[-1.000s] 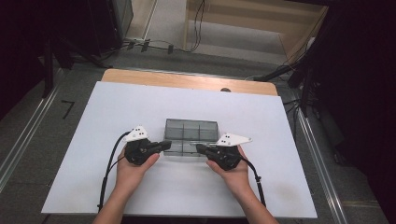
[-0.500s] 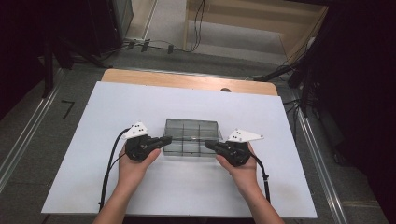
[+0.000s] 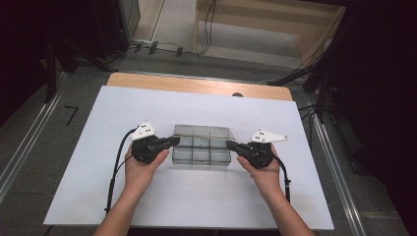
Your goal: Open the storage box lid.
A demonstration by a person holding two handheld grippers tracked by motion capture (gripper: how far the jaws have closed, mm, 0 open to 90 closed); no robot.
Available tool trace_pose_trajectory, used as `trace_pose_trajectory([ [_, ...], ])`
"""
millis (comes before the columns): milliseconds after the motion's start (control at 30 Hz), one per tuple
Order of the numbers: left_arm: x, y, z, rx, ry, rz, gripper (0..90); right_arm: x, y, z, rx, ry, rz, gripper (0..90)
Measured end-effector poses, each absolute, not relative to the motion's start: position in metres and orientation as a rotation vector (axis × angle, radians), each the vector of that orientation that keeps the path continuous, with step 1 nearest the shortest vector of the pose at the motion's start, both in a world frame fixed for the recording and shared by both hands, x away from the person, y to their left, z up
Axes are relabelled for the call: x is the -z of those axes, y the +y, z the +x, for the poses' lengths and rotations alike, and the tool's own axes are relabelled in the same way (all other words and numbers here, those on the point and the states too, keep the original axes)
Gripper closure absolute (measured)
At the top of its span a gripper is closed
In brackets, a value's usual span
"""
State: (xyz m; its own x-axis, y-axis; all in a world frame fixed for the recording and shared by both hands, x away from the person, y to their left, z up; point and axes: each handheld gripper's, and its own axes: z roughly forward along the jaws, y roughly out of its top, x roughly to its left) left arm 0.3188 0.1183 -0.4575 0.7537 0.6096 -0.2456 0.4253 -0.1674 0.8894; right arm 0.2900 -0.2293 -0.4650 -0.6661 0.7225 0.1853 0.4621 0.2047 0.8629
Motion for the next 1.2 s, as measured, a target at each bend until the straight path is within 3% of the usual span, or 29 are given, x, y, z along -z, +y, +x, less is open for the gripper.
trace_pose_trajectory([
  [633, 0.441, 0.118, 0.334, -0.256, 0.789, 1.758, 88.5, 0.444, -0.228, 0.306, -1.493, 2.174, 1.101, 87.5],
  [800, 0.439, 0.116, 0.333, -0.291, 0.776, 1.77, 79.8, 0.443, -0.226, 0.31, -1.5, 2.172, 1.096, 87.6],
  [933, 0.438, 0.116, 0.33, -0.303, 0.75, 1.77, 67.2, 0.441, -0.227, 0.314, -1.503, 2.169, 1.11, 87.5],
  [1133, 0.438, 0.119, 0.331, -0.296, 0.759, 1.792, 38.2, 0.437, -0.227, 0.319, -1.5, 2.159, 1.114, 87.5],
  [1200, 0.438, 0.12, 0.332, -0.282, 0.757, 1.787, 32.8, 0.436, -0.227, 0.321, -1.499, 2.159, 1.108, 87.5],
])
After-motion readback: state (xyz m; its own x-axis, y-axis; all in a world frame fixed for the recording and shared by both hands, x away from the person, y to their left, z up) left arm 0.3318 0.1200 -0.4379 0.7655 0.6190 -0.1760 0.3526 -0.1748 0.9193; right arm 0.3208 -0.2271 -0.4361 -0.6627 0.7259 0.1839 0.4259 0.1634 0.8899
